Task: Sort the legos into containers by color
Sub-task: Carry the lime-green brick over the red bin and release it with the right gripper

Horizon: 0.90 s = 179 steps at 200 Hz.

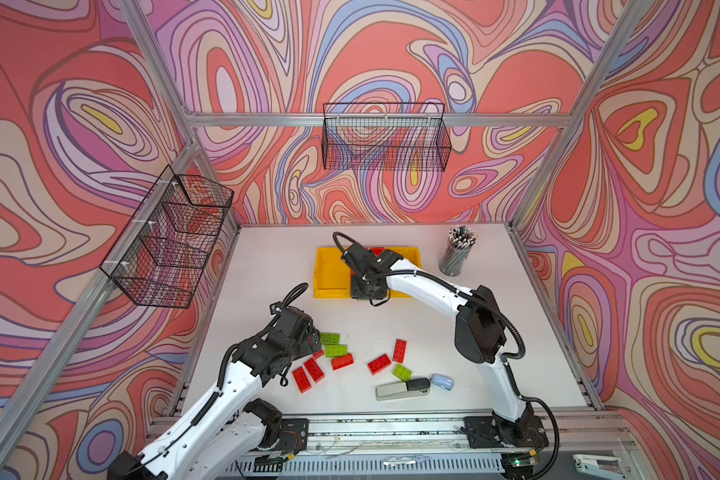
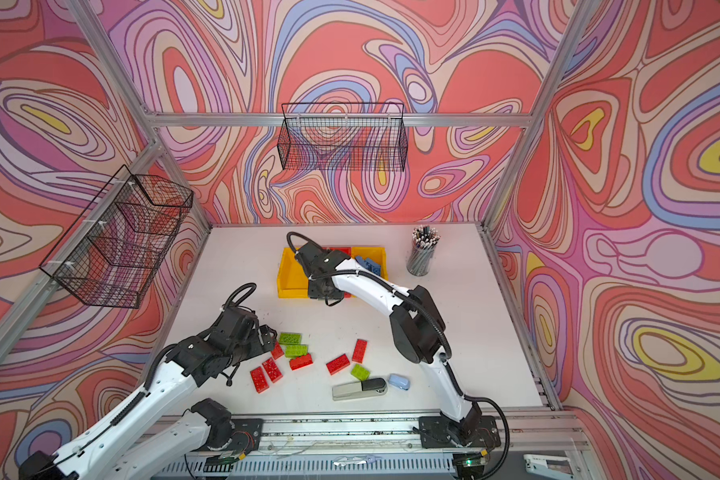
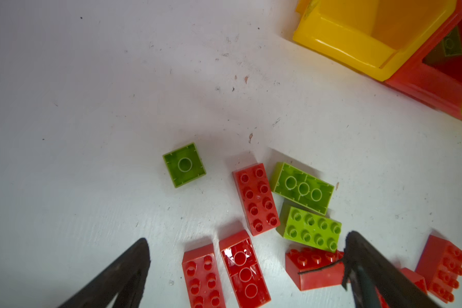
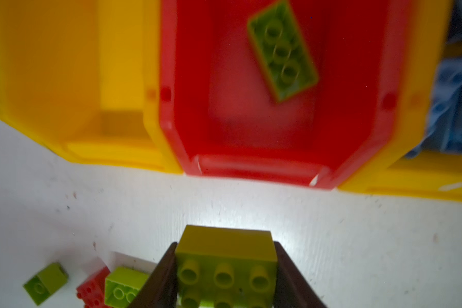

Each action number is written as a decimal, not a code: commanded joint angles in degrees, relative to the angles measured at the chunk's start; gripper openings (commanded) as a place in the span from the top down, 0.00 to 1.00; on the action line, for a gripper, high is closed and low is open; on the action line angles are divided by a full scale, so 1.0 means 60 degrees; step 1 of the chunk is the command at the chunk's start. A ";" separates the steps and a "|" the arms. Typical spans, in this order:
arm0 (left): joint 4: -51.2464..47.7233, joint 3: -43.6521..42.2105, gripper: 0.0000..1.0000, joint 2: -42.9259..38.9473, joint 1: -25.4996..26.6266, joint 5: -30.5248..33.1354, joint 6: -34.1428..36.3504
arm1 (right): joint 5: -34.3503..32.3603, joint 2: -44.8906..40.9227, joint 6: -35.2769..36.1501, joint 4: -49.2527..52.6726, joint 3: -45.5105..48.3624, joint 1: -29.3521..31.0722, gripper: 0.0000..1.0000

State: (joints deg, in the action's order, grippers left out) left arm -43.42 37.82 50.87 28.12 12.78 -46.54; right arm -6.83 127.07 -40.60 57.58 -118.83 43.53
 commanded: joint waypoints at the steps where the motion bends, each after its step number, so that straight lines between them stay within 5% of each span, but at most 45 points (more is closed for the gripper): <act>1: 0.0817 0.0582 0.01 0.0852 -0.0042 -0.0386 -0.0048 | -0.0033 0.0795 0.1461 0.0623 -0.1191 -0.0728 0.63; 59: 0.1371 0.1554 0.07 0.2904 -0.0033 -0.0315 0.0013 | 0.0809 0.2155 0.2775 0.0600 -0.3030 -0.1644 0.62; 131: 0.1289 0.2236 0.07 0.3943 -0.0033 -0.0443 0.0621 | 0.1001 0.2325 0.2812 0.0192 -0.3044 -0.1676 0.57; 146: 0.1318 0.2208 0.07 0.3918 -0.0032 -0.0489 0.0688 | 0.1085 0.2313 0.2754 0.0146 -0.3104 -0.1675 0.47; 164: 0.1275 0.2158 0.07 0.3912 -0.0033 -0.0611 0.0747 | 0.1234 0.2191 0.2668 0.0070 -0.3121 -0.1670 0.17; 179: 0.1058 0.2205 0.07 0.4048 -0.0043 -0.0748 0.0818 | 0.1190 0.2017 0.2588 0.0063 -0.3161 -0.1670 0.05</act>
State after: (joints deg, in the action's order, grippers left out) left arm -35.29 49.89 74.17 28.12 9.54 -43.00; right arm -0.27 139.65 -24.32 58.17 -136.20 33.41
